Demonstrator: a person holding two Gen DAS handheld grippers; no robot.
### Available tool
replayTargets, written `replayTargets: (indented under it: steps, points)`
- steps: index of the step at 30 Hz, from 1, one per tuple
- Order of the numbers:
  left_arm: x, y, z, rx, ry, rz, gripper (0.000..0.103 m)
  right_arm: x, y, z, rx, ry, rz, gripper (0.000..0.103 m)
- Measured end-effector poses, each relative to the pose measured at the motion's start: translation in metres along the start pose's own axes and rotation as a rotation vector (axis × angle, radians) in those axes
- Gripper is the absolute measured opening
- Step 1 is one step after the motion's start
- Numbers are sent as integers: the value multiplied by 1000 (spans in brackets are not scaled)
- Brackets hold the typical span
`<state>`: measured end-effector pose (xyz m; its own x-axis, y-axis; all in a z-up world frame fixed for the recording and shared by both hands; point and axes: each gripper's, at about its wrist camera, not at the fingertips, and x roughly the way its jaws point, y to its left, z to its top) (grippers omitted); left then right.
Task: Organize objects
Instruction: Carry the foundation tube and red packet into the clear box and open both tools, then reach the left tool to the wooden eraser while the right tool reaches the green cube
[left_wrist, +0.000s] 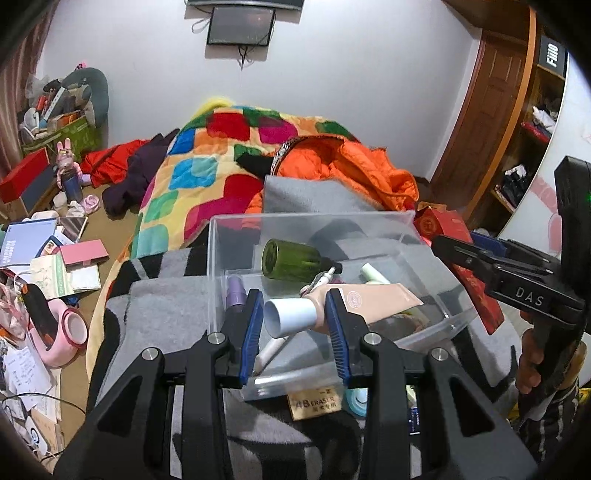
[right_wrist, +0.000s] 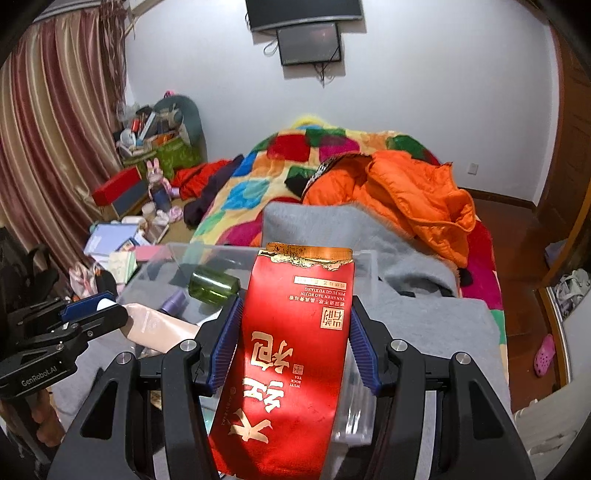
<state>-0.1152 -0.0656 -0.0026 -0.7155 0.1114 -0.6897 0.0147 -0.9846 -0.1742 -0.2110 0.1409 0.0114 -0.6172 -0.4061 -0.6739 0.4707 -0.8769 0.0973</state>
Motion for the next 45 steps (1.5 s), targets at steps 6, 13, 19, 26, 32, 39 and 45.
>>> replayTargets:
  steps: [6,13,19,26,32,39,45]
  points:
    - [21,2,0,10,50,10,34,25,1,1,-47,58,-25,52]
    - [36,4,0,6,85,3,34,43,-1,2,-59,95,-43,52]
    - [35,-3,-3,35,92,15,34,45,3,-3,-80,99,-48,52]
    - [20,-4,-3,38,71,17,36,24,4,-6,-74,64,-58,54]
    - [-7,-7,-8,43,22,30,54,-14,5,-13,-56,-7,-31,63]
    - [-27,-12,-31,66,21,63,70,-44,11,-34,-27,-26,29,64]
    - [-24,-13,-57,88,76,78,80,-56,21,-60,-67,0,14,64]
